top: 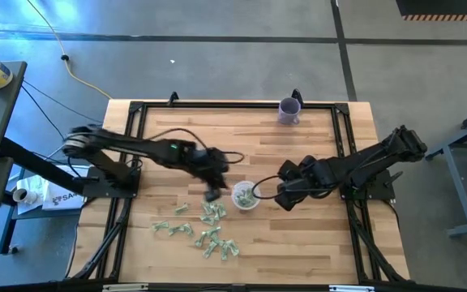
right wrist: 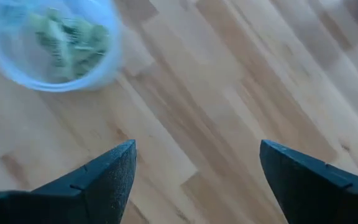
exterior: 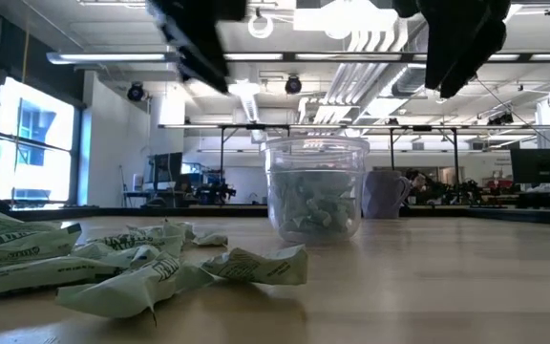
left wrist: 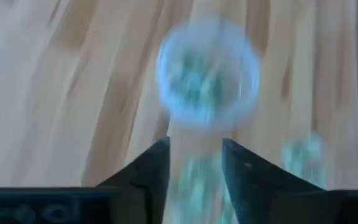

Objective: Pick and place Stevia / Truvia into bins
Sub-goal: Put the stevia packet into the bin

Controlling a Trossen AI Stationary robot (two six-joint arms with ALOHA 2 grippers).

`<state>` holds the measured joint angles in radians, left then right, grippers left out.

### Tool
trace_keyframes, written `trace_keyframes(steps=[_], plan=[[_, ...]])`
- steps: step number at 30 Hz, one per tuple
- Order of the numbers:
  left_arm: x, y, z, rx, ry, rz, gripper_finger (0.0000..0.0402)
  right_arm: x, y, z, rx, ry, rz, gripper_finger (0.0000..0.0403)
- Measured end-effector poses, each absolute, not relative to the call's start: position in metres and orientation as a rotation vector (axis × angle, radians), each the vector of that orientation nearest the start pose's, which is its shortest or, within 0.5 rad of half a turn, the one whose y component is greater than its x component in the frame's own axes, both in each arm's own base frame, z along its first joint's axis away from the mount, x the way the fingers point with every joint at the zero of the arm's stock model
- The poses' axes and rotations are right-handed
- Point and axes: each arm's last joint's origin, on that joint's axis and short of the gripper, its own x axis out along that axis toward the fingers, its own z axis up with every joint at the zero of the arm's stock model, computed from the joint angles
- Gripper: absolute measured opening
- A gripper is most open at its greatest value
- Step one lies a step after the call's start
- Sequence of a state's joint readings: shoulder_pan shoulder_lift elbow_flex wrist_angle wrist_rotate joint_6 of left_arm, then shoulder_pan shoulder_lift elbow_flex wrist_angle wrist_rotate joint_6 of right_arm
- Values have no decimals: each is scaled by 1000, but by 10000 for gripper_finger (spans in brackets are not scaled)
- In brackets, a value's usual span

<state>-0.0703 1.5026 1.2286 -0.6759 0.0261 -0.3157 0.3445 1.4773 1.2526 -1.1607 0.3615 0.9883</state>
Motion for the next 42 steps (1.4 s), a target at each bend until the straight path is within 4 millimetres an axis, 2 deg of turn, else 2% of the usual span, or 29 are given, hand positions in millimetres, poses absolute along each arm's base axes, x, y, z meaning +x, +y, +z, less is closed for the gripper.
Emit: trace_keyframes(steps=[2,5,7,12,18,22,24,27,31,33,36,42], plan=[[284,-29,292,-232,1047,97,198,255,83,278,369,1112,-596,328],[249,-41,291,-206,1162,146,216,258,85,278,368,1093,-570,328],[232,-50,282,-230,1197,150,225,258,85,278,351,1098,-556,328],[208,-72,236,-243,1295,190,240,258,84,278,289,1114,-528,328],[195,-88,207,-280,1317,198,245,257,84,278,285,1117,-524,328],[193,-90,204,-293,1318,206,246,257,84,278,290,1120,-521,328],[195,-90,204,-308,1308,208,246,259,86,278,351,1121,-515,328],[196,-92,210,-322,1296,197,246,272,97,271,453,1112,-436,328],[195,-96,213,-308,1279,182,246,300,136,245,455,1084,-212,328],[194,-97,213,-305,1279,185,246,308,154,228,439,1095,-162,327],[194,-97,213,-297,1271,194,246,317,172,203,427,1098,-159,327],[194,-97,213,-297,1271,195,246,340,201,166,410,1030,-57,327]])
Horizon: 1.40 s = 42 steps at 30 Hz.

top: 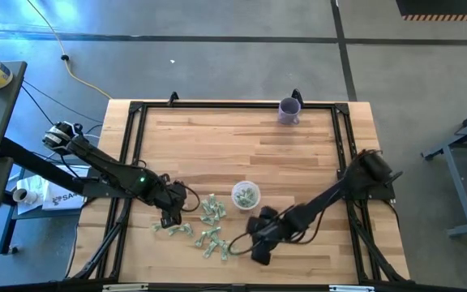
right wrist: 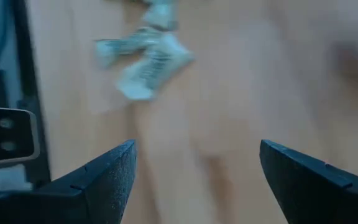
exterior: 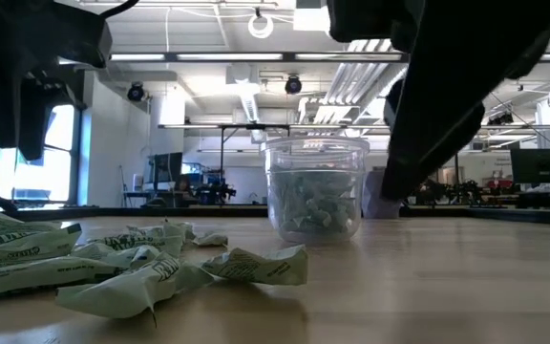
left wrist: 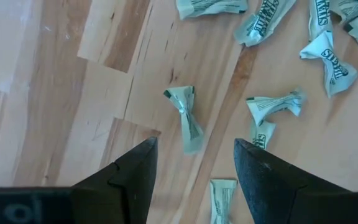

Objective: Pick and place Stevia / Truvia into bins
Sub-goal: Put the stevia packet into the bin

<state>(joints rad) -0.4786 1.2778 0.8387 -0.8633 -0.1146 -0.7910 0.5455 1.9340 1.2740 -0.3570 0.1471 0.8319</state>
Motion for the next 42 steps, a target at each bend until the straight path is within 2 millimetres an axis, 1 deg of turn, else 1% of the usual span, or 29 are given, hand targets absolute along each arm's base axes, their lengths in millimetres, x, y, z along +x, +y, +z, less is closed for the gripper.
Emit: trace_keyframes(steps=[3,6,9,11,14,18,20,22,29,33,36,37,38,39,42], plan=[[194,-97,213,-298,1273,193,246,351,217,157,373,1018,-27,327],[194,-97,213,-292,1272,191,246,364,234,150,242,986,-8,327],[194,-97,213,-278,1272,181,246,377,245,144,96,970,-56,327],[194,-97,213,-275,1273,180,246,384,248,138,43,996,-105,327],[194,-97,213,-273,1273,179,246,395,253,131,57,1040,-126,327],[194,-97,213,-272,1274,180,246,410,258,129,92,1030,-116,322],[194,-97,213,-272,1274,180,246,415,257,129,101,1023,-118,309],[194,-97,213,-272,1274,180,246,416,255,128,111,1031,-118,287],[194,-97,213,-273,1274,181,246,411,244,122,116,1091,-191,182],[194,-97,213,-274,1273,182,246,412,239,126,110,1099,-200,100],[194,-97,213,-273,1271,185,246,409,234,135,73,1117,-218,26],[194,-97,213,-271,1266,188,246,407,232,140,43,1123,-227,14],[194,-96,213,-268,1263,191,246,405,230,147,18,1133,-241,10],[194,-96,213,-266,1259,195,246,401,228,157,1,1139,-260,14],[194,-96,213,-264,1256,198,246,392,217,196,-24,1140,-306,18]])
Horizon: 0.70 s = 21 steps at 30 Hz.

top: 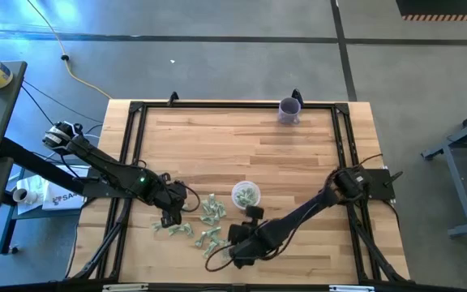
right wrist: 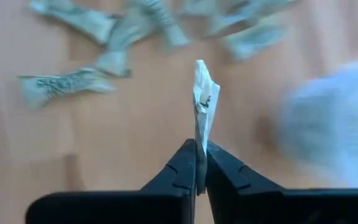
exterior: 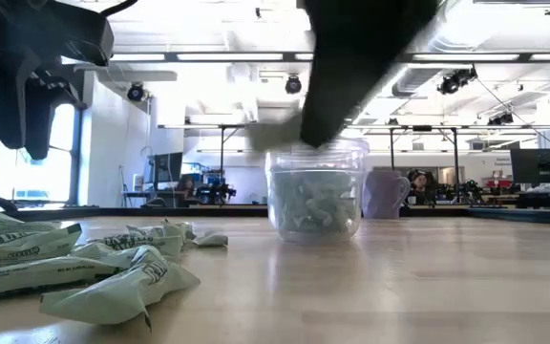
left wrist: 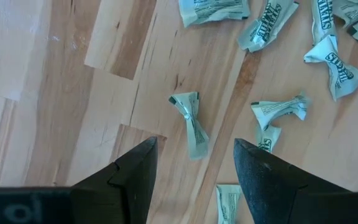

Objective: Pick and place Stevia / Truvia into bins
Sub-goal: Put the stevia packet into the bin

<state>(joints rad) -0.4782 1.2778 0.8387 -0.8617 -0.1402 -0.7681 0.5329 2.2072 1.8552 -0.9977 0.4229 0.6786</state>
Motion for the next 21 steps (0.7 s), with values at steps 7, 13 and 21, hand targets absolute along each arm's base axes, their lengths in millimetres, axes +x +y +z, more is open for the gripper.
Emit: trace_keyframes(steps=[7,13,21], plan=[[194,-96,213,-285,1256,228,246,367,168,269,-71,1145,-451,11],[194,-94,213,-262,1228,269,246,392,119,255,-28,1283,-400,17],[184,-89,211,-211,1328,313,246,395,95,251,-26,1364,-405,118]])
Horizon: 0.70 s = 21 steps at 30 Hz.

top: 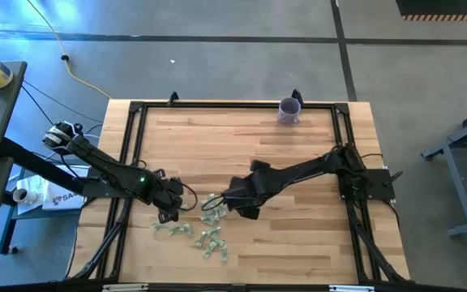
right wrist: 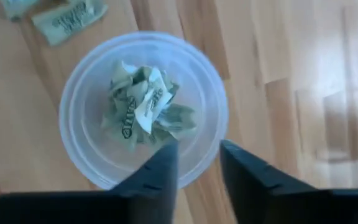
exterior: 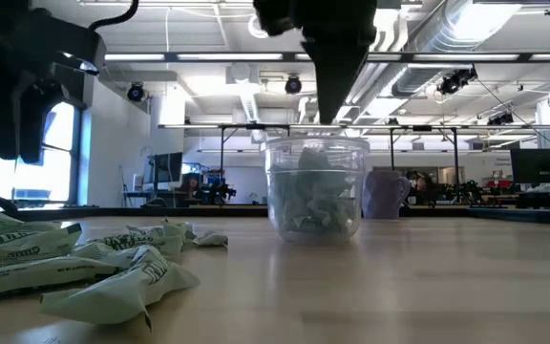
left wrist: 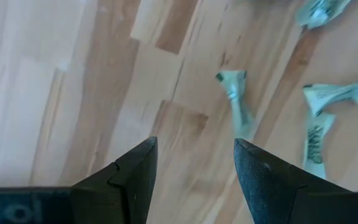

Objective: Pick and place Stevia / Truvia into bins
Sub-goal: Put the stevia packet into the bin

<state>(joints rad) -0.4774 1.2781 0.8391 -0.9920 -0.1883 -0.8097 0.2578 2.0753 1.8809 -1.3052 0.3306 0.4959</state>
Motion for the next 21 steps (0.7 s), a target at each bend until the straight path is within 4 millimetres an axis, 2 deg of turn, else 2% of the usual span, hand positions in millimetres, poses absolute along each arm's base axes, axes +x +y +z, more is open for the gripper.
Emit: trace_keyframes(steps=[5,10,16,21], plan=[[186,-88,204,-246,1328,285,246,379,106,270,-155,1329,-428,223],[195,-77,186,-406,1312,236,246,355,124,282,-227,1328,-519,303],[211,-76,181,-457,1250,202,246,344,136,283,-220,1330,-577,330],[218,-79,160,-409,1342,225,246,341,143,283,-199,1310,-598,326]])
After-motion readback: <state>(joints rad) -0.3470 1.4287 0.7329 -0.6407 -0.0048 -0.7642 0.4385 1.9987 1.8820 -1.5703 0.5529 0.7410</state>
